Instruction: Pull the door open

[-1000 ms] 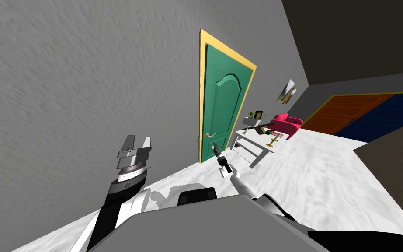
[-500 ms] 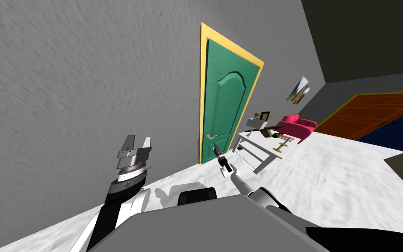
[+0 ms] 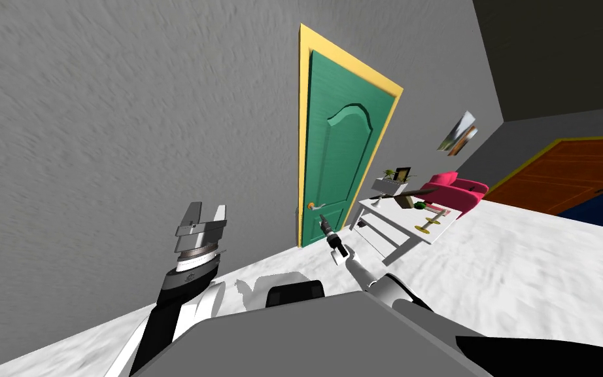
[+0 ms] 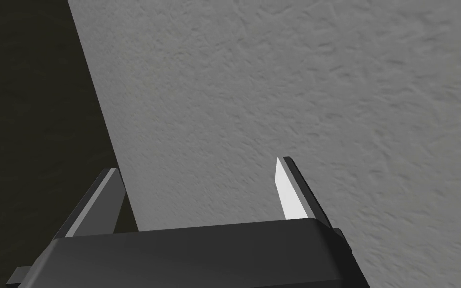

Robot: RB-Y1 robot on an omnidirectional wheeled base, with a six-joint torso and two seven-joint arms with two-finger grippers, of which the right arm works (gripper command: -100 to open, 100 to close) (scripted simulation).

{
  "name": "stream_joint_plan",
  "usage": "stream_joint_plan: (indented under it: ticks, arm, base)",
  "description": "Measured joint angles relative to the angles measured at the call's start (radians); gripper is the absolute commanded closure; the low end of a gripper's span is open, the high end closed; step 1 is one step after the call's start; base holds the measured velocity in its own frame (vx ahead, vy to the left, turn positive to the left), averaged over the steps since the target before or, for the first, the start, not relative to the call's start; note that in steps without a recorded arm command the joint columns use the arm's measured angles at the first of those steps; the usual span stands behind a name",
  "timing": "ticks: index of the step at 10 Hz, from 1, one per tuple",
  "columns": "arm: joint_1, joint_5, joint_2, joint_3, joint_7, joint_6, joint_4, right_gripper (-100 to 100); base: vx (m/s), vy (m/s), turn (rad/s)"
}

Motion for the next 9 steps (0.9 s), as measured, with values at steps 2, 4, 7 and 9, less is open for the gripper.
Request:
stream_joint_plan:
  ticks: [2,4,7,9]
  arm:
    - [-0.012,-0.001,-0.004,0.004,-0.006,0.001,0.03,-100]
    - [-0.028,-0.002,-0.011,0.009,-0.015,-0.003,0.065,-100]
    - [-0.061,-0.005,-0.016,0.015,-0.026,-0.017,0.143,-100]
    - [-0.068,-0.01,-0.033,0.008,-0.037,-0.043,0.187,-100]
  base:
    - [0.05,-0.053,0.055]
    - [0.033,-0.041,0.052]
    - [0.045,-0.054,0.058]
    - [0.128,0.104,0.226]
